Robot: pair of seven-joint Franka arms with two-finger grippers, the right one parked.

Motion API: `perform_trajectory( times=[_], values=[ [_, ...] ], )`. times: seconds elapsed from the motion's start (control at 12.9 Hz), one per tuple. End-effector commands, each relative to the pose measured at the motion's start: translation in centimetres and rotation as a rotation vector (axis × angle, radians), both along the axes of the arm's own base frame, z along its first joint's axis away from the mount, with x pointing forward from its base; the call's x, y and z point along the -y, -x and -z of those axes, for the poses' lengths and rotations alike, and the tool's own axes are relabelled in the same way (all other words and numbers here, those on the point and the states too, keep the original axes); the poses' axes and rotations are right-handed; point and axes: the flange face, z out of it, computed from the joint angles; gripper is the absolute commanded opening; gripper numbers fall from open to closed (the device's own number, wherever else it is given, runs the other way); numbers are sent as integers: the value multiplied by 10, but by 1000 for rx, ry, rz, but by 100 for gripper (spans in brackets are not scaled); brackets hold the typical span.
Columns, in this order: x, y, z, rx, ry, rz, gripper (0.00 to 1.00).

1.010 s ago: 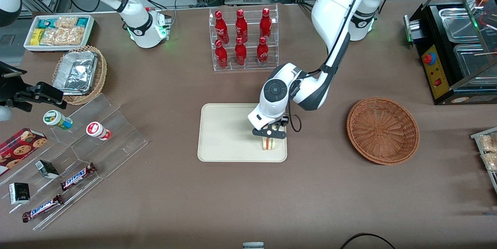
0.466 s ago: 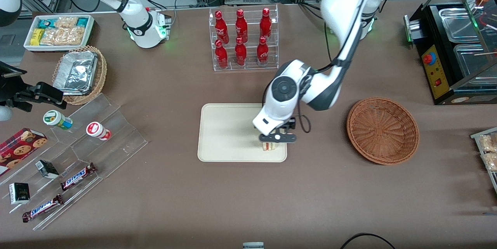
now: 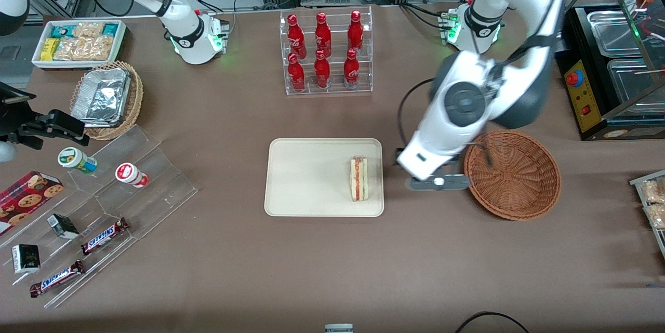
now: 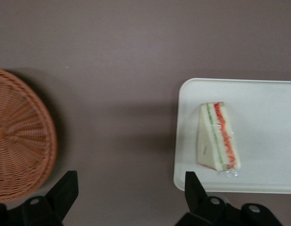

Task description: Place sandwich from basket to tray

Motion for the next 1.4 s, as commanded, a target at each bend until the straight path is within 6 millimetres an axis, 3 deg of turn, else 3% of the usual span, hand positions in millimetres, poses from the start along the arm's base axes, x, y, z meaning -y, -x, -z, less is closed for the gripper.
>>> perform_trajectory(
  times=[0.0, 0.31, 0.47, 0.7, 0.93, 1.17, 1.32],
  values=[
    [-60, 12, -35, -5, -9, 3, 100],
    [-174, 14, -87, -29, -5, -24, 100],
    [-219, 24, -113, -31, 15, 27, 100],
    [-247, 47, -147, -27, 4, 9, 100],
    [-260, 71, -182, -11, 5, -13, 100],
    [-257, 73, -197, 10, 7, -11, 100],
    [-244, 74, -193, 3, 2, 9, 100]
  ],
)
